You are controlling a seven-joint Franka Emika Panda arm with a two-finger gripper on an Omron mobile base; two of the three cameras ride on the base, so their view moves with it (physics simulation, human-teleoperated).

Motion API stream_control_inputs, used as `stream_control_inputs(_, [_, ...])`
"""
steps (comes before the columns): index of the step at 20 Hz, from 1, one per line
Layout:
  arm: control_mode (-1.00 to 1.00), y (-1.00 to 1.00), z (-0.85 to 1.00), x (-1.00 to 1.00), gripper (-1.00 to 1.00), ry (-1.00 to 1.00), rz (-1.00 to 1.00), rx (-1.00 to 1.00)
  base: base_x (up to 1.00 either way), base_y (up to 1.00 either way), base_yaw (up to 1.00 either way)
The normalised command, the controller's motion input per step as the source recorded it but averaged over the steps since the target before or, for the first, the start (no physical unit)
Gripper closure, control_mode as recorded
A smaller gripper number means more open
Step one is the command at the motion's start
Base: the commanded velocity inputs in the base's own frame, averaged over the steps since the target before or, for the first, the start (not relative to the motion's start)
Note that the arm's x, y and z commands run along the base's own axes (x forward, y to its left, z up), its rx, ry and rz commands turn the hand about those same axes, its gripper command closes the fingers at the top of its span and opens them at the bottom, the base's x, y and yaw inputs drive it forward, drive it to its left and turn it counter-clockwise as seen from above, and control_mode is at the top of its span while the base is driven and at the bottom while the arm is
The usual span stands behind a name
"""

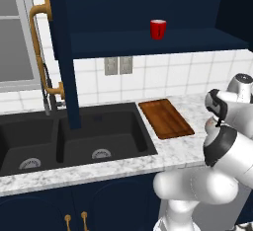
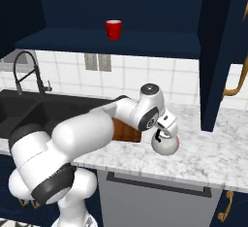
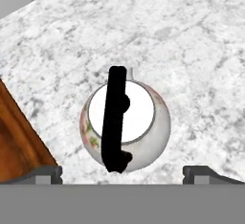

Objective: Pick the kettle from the counter and place it on the tray. Then pick the mug from the cabinet and place it on the tray. Then close the cabinet doors.

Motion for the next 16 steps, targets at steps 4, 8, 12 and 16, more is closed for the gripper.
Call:
stream_control_inputs(4, [-1.0, -0.16, -0.16, 0.36, -1.0, 0.05, 0.0, 0.04, 0.0, 0.0, 0.0])
stream_control_inputs(8, [-1.0, -0.09, -0.11, 0.24, -1.0, 0.04, 0.0, 0.03, 0.0, 0.0, 0.0])
stream_control_inputs(12, [-1.0, -0.03, -0.12, 0.07, -1.0, 0.02, 0.02, 0.02, 0.0, 0.0, 0.0])
stream_control_inputs(16, [-1.0, 0.0, -0.2, 0.07, -1.0, 0.05, 0.01, 0.0, 0.0, 0.0, 0.0])
